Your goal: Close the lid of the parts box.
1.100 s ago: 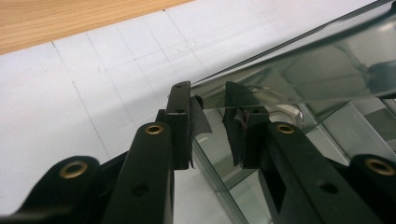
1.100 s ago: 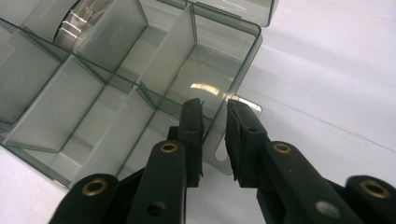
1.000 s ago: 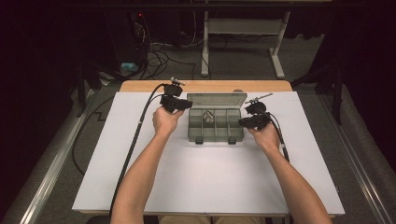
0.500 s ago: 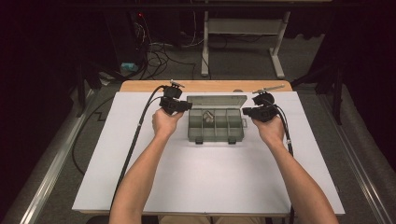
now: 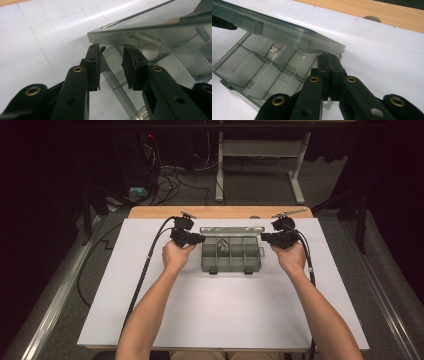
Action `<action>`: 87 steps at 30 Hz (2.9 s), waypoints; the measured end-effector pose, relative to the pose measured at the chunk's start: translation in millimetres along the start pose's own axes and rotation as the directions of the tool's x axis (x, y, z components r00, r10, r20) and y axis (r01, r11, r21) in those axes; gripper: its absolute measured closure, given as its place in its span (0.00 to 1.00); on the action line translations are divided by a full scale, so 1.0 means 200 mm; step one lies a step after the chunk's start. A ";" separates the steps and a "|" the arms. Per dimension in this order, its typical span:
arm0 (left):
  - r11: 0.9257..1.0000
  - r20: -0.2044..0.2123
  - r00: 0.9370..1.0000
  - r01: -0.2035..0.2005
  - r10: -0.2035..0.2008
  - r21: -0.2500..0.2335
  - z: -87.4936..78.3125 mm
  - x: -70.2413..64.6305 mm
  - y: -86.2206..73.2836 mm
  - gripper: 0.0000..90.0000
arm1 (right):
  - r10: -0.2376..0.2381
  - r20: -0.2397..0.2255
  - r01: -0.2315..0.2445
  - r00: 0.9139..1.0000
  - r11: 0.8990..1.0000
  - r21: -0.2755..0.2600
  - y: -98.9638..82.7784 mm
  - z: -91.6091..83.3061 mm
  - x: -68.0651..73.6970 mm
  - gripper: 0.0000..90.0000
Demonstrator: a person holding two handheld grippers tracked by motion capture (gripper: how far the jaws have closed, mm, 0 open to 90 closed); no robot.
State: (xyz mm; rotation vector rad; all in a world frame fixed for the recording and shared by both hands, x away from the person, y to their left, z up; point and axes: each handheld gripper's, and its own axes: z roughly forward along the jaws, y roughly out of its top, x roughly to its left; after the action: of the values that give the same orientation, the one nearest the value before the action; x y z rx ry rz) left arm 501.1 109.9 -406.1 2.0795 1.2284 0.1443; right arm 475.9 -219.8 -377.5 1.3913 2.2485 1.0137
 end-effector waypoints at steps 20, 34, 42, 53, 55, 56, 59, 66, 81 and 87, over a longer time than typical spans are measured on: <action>1.000 0.081 0.997 -0.015 0.016 -0.009 -0.03 -0.05 -0.06 0.87 | -0.015 -0.031 0.015 0.999 1.000 0.009 -0.07 -0.02 0.00 1.00; 0.999 0.070 0.997 -0.031 0.032 -0.012 -0.08 -0.04 -0.11 0.87 | -0.036 -0.068 0.037 0.997 0.999 0.014 -0.11 -0.03 0.02 1.00; 1.000 0.044 0.999 -0.019 0.018 0.023 -0.11 -0.01 -0.16 0.86 | -0.035 -0.089 0.037 0.995 0.999 0.011 -0.13 -0.03 0.03 0.99; 0.999 0.010 1.000 0.003 -0.003 -0.048 -0.23 0.01 -0.15 0.88 | -0.045 -0.107 0.047 0.993 0.999 0.011 -0.16 -0.03 0.03 0.99; 0.998 0.012 1.000 -0.004 0.005 -0.060 -0.24 0.00 -0.14 0.88 | -0.047 -0.107 0.049 0.993 0.999 0.014 -0.16 -0.03 0.04 0.99; 0.998 0.013 1.000 -0.009 0.010 -0.063 -0.25 0.00 -0.14 0.88 | -0.046 -0.108 0.048 0.993 0.999 0.015 -0.17 -0.03 0.04 0.99; 0.996 0.020 0.999 -0.025 0.026 -0.084 -0.26 -0.03 -0.12 0.88 | -0.047 -0.111 0.050 0.993 0.999 0.019 -0.17 -0.02 0.04 0.99; 0.995 0.034 0.999 -0.040 0.043 -0.091 -0.25 -0.07 -0.11 0.88 | -0.049 -0.111 0.052 0.993 0.998 0.028 -0.20 -0.01 0.04 0.99; 0.995 0.053 0.995 -0.078 0.081 -0.065 -0.20 -0.14 -0.13 0.88 | -0.036 -0.098 0.040 0.995 0.999 0.036 -0.24 -0.01 0.00 0.98; 0.994 0.051 0.994 -0.097 0.099 -0.049 -0.16 -0.17 -0.15 0.88 | -0.030 -0.091 0.034 0.995 0.999 0.038 -0.25 -0.02 -0.02 0.98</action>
State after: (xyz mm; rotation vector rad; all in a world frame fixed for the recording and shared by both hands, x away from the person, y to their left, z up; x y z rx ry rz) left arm 447.7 108.9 -392.1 2.0903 1.0817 0.1599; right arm 442.7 -238.5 -411.5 1.3461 2.3600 1.0465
